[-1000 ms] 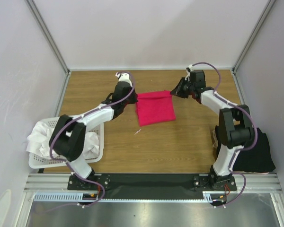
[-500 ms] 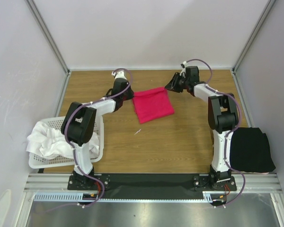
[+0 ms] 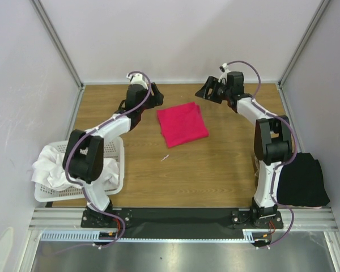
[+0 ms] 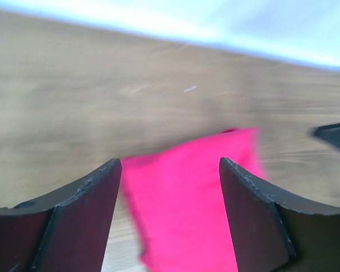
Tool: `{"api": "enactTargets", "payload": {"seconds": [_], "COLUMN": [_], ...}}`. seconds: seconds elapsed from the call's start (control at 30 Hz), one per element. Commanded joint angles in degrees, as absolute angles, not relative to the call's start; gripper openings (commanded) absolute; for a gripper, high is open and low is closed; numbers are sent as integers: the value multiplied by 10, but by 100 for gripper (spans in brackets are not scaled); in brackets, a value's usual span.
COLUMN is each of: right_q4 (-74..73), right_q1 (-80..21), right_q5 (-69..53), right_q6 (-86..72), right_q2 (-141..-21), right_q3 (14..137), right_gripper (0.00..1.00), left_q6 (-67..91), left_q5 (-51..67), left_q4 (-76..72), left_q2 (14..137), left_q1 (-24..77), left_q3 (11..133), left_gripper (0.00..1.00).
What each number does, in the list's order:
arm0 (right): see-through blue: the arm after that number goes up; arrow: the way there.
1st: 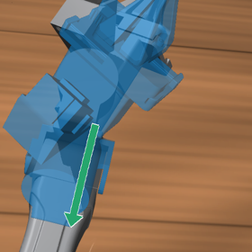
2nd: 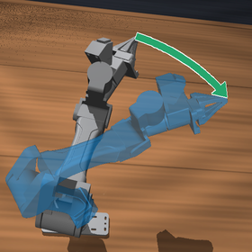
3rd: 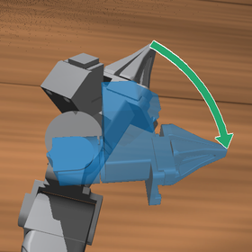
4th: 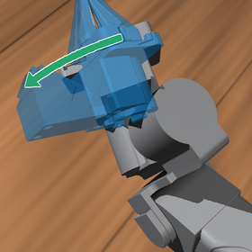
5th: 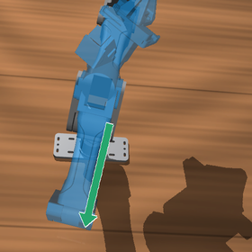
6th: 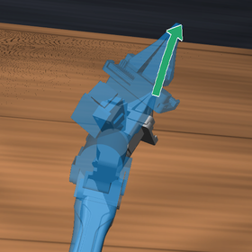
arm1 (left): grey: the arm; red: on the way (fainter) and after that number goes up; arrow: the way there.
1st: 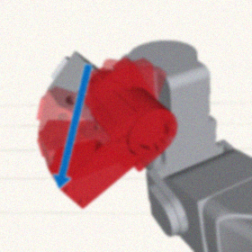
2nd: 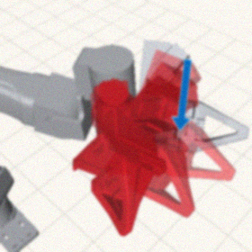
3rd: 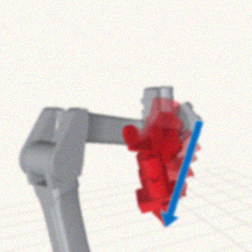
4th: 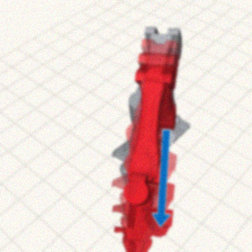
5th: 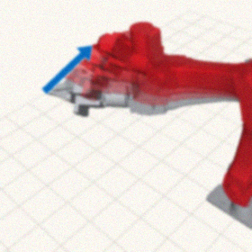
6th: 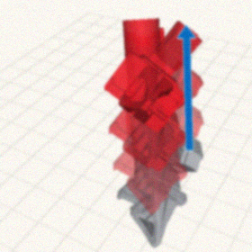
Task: Fold and stack the t-shirts
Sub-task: Fold the tshirt
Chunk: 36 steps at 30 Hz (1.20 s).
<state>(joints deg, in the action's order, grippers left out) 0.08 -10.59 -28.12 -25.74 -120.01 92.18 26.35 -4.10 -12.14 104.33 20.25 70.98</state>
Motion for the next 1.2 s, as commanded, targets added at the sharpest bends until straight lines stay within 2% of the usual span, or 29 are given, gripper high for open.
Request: {"api": "enactTargets", "payload": {"seconds": [0.0, 0.07, 0.17, 0.27, 0.3, 0.37, 0.5, 0.87, 1.17], "right_q4": [39, 54, 97, 148, 162, 185, 163, 138, 112], "right_q1": [-130, -141, -147, -144, -143, -142, -138, -129, -129], "right_q5": [-290, -295, -316, -337, -338, -333, -330, -317, -308], "right_q6": [-234, -222, -224, -256, -270, -282, -276, -280, -281], "right_q2": [-1146, -1145, -1159, -1193, -1210, -1229, -1277, -1372, -1398], "right_q3": [884, 868, 853, 861, 862, 875, 924, 1019, 1064], "right_gripper": [76, 73, 58, 24, 22, 19, 19, 21, 21], "left_q6": [252, 271, 312, 367, 382, 424, 471, 531, 539], "left_q5": [36, 72, 109, 97, 91, 71, 67, 61, 68], "left_q4": [-149, -172, -234, -279, -293, -321, -350, -367, -331], "left_q2": [1013, 1024, 1044, 1074, 1082, 1110, 1155, 1237, 1290], "left_q1": [222, 225, 225, 226, 225, 225, 222, 188, 172], "left_q3": [715, 714, 701, 693, 690, 686, 693, 735, 792], "left_gripper": [76, 74, 67, 53, 49, 42, 39, 35, 34]}}
